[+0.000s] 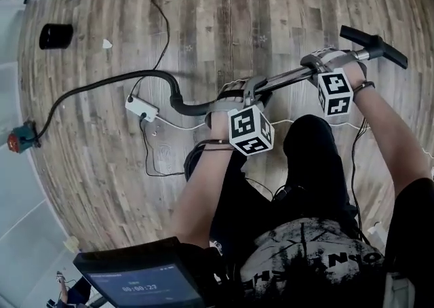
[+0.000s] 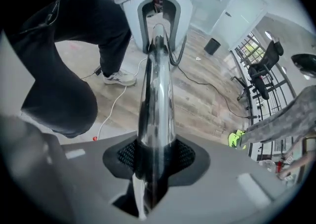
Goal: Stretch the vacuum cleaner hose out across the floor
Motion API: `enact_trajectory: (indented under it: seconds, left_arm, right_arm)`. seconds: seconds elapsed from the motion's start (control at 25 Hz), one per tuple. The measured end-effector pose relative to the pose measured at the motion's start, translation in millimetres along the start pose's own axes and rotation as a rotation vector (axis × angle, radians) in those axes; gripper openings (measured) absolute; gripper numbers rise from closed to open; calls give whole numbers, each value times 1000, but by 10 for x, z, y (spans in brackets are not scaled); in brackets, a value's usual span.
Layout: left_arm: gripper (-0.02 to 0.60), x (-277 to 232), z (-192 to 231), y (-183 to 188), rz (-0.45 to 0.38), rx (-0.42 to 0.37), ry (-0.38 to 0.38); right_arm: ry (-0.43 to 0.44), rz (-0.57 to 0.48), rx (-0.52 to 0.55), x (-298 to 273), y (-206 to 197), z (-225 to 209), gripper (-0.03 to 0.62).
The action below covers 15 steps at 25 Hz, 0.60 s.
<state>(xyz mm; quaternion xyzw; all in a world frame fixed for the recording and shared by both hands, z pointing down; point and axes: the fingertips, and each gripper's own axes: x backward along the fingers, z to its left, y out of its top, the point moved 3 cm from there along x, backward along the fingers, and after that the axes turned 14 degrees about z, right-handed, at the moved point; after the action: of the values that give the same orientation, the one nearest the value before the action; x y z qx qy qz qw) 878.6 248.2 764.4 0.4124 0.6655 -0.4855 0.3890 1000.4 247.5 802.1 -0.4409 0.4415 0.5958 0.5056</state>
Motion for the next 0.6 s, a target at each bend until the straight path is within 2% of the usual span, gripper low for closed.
enact_trajectory:
  seconds: [0.08, 0.28, 0.36, 0.6]
  left_arm:
    - [142, -66, 11, -93, -28, 24, 46]
    - [100, -360, -7, -346, -50, 100, 115]
    - [92, -466, -40, -408, -62, 137, 123]
    - [12, -511, -204, -454, -113, 201, 176]
  right_arm:
    - [-4, -16, 2, -392, -109, 58, 130]
    - [-18, -20, -19, -1244, -433, 373, 130]
    - [-26, -29, -50, -1495, -585, 504, 130]
    - [-44, -32, -165, -2202, -933, 975, 132]
